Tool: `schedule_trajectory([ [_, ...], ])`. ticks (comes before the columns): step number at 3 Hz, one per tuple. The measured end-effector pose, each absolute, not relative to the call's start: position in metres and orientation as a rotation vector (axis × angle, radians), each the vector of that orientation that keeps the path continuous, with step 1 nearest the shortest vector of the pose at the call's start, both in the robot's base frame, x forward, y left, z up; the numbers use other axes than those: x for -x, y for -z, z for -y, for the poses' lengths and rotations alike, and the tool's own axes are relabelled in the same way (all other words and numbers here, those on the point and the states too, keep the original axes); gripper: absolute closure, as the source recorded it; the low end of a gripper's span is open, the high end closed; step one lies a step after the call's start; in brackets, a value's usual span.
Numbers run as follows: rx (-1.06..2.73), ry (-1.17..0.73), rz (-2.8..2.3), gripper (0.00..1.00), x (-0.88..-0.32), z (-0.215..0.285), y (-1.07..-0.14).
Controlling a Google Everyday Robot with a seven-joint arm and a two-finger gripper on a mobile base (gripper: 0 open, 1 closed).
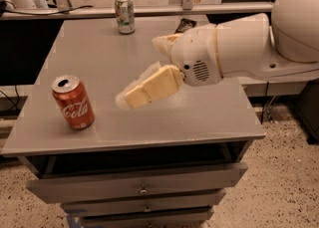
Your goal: Place coke can upright
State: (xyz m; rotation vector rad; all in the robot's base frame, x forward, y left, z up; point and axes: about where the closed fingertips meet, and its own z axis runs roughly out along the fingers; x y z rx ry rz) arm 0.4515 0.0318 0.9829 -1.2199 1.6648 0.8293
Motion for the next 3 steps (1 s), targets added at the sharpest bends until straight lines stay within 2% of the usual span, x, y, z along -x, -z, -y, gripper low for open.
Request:
schedule_trajectory([
  [1,1.204,-0.839,-1.619,0.00,-0.452,-0.037,-0.974],
  [3,1.121,-0.963,-1.395,0.00,-0.480,-0.091,-0.914],
])
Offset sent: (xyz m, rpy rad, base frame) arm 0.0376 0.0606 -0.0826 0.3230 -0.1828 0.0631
